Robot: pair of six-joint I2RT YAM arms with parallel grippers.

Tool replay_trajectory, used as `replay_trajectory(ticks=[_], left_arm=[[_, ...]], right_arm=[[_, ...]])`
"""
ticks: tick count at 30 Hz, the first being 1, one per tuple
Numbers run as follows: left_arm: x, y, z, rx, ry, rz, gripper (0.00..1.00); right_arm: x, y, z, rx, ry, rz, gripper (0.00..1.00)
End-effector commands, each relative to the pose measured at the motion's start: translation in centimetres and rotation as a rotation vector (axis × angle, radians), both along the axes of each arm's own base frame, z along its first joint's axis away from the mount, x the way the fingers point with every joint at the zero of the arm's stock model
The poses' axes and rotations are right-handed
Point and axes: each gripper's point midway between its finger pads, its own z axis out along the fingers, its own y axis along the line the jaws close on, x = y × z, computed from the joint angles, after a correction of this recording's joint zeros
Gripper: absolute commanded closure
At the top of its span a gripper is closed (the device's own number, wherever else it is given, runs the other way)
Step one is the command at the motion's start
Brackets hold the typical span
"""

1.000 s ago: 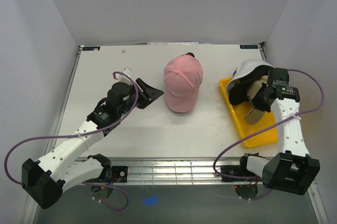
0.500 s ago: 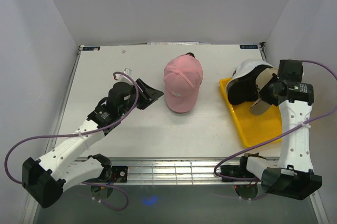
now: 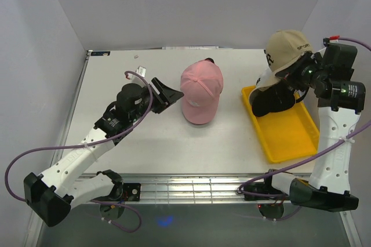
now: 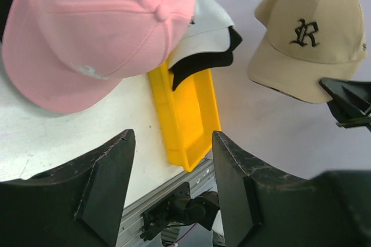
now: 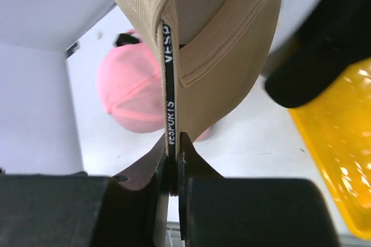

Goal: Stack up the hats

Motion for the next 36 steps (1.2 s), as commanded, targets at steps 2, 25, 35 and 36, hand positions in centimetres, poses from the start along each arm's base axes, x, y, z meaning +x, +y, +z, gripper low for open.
replay_trajectory(ticks=[2,25,35,36], left_arm=[[0.4,-1.5,5.4,-0.03,-0.147,-0.086,0.31],[5.3,2.5,15.3,-0.499,-0.236,-0.14,0.24],[7.2,2.2,15.9,-0.586,-0.218,-0.131,0.26],[7.3,2.2,15.9,-0.593,-0.214,-0.129,0.26]], right_arm=[[2.2,7.3,7.4,0.161,-0.245,0.278,0.92],[2.9,23.6,16.6,0.749,-0.501,0.805,0.92],[1.5,24.4,14.2,0.836,-0.47,0.892,0.92],[1.3,24.4,14.1,0.85,-0.455,0.898,0.92]])
